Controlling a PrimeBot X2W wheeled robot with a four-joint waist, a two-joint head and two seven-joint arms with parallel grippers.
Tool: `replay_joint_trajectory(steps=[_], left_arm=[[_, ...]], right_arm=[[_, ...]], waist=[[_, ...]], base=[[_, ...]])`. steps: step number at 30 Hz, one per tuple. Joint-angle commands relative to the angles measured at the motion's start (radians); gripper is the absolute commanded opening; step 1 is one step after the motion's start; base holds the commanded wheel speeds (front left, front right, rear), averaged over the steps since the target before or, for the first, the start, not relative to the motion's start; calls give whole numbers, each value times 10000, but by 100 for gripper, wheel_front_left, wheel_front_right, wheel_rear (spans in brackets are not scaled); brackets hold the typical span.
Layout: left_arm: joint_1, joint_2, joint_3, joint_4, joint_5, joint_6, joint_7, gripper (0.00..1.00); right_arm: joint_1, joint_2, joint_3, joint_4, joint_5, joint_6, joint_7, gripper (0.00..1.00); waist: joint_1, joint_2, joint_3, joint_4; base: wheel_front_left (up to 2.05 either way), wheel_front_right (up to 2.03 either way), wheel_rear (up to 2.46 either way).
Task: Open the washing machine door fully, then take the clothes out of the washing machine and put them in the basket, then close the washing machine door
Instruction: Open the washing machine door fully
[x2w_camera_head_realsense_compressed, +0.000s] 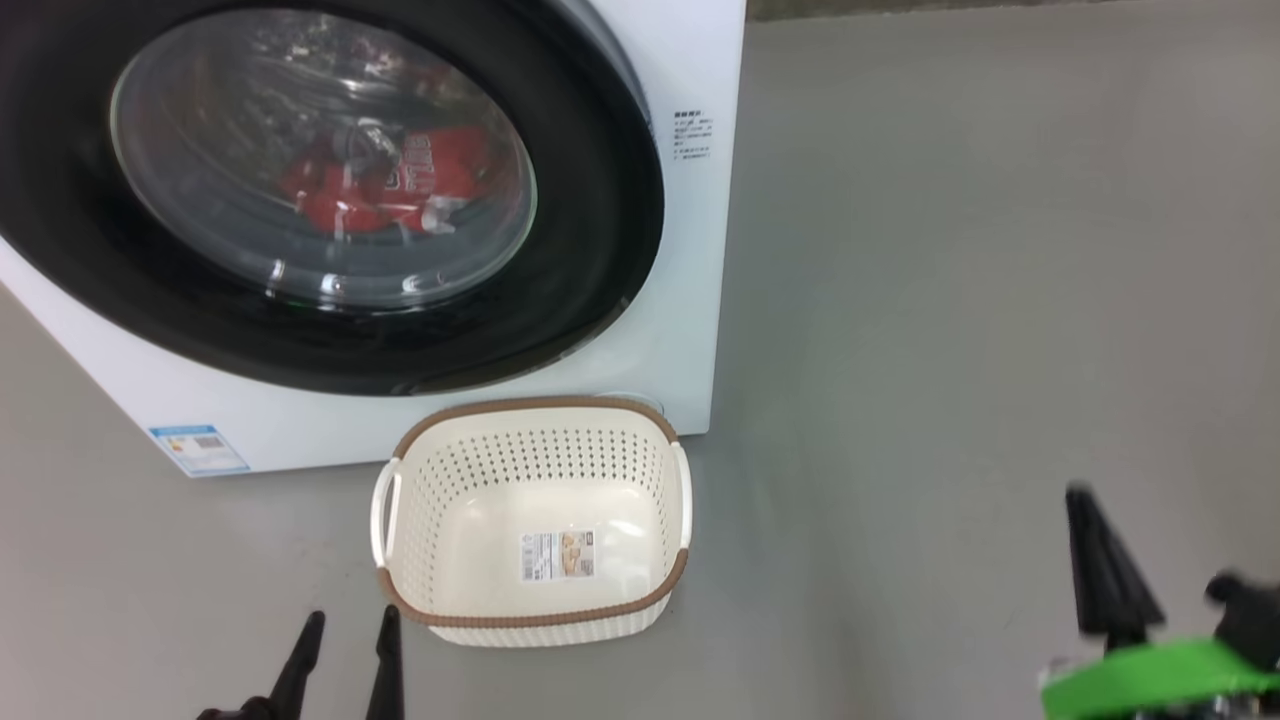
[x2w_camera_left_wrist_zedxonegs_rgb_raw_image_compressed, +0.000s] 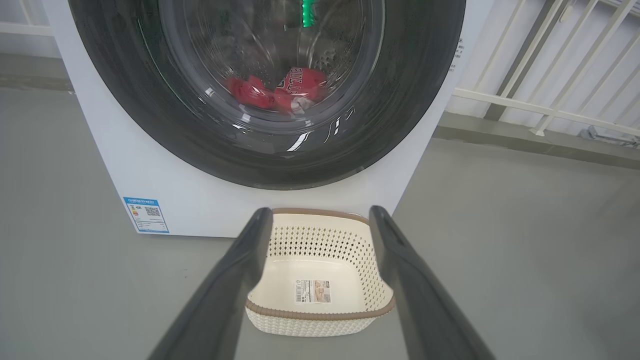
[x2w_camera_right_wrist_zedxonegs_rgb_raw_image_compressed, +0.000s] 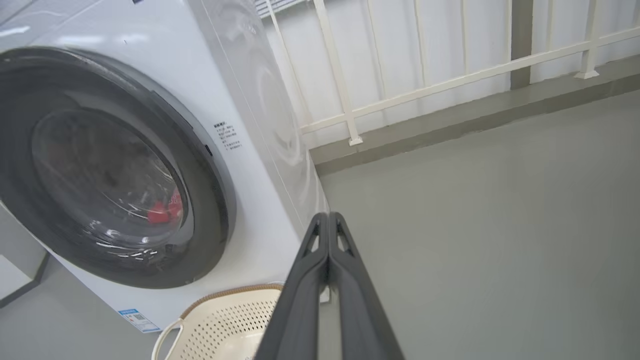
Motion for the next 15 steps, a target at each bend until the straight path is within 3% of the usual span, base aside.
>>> replay_joint_trajectory(steps=[1, 7, 15], left_arm=[[-360, 104, 234, -252, -104, -74, -122, 100], [-664, 104, -137, -390, -370, 35, -122, 100], [-1179, 104, -682, -470, -501, 34, -122, 100]], right_arm=[[-611, -125, 253, -337, 319, 4, -118, 0], [-2093, -111, 695, -516, 2228, 4, -118, 0], [-4762, -705, 1294, -552, 4518, 4, -118, 0]], waist=[[0, 0, 116, 75], [0, 0, 600, 412], [0, 0, 1658, 1137]], base=[[0, 0, 0], [0, 0, 0], [0, 0, 0]])
